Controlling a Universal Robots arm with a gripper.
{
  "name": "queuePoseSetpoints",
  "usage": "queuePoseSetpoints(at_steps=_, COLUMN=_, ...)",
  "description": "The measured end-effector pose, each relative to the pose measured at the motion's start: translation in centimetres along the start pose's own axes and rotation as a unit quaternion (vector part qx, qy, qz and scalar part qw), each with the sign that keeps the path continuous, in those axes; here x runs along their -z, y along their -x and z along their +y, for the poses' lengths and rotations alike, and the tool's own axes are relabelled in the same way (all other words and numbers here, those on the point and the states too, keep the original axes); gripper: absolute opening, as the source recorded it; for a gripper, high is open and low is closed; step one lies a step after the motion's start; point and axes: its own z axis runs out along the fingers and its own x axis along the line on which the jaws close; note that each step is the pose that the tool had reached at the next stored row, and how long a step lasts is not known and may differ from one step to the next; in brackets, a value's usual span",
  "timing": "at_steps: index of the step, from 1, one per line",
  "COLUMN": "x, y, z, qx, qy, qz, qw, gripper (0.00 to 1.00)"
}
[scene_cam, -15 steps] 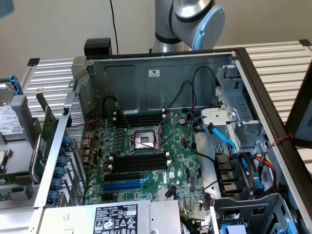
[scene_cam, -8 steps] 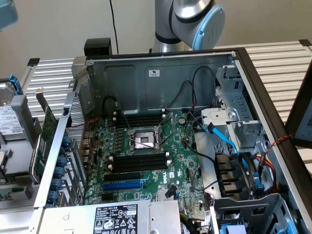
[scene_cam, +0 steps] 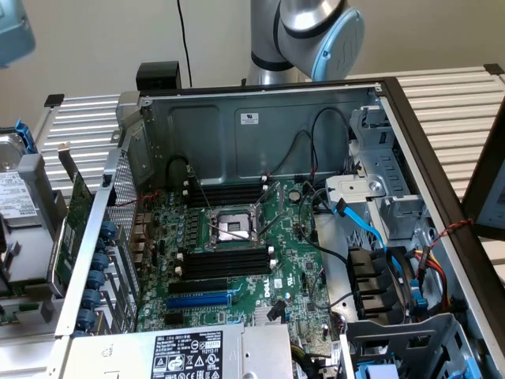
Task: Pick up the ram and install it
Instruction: 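Pick up the ram and move it above insertion slot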
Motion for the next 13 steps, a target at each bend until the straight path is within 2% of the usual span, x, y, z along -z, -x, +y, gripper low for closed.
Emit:
queuePoseSetpoints(at_steps=9, x=-1.25, y=0.0, z=0.06, qx=0.0, qy=0.0004, qz=-0.0015, qw=1.0, gripper=0.34)
queuePoseSetpoints(at_steps=11, x=-1.35, y=0.0, z=0.06, qx=0.0, qy=0.0006, qz=-0.0017, qw=1.0, gripper=0.22)
queuePoseSetpoints(at_steps=12, x=-1.35, y=0.0, z=0.06, qx=0.0, qy=0.0007, qz=-0.0017, qw=1.0, gripper=0.22)
queuePoseSetpoints(at_steps=13, x=-1.28, y=0.0, z=0.06, qx=0.0, qy=0.0009, qz=-0.0018, qw=1.0, gripper=0.15)
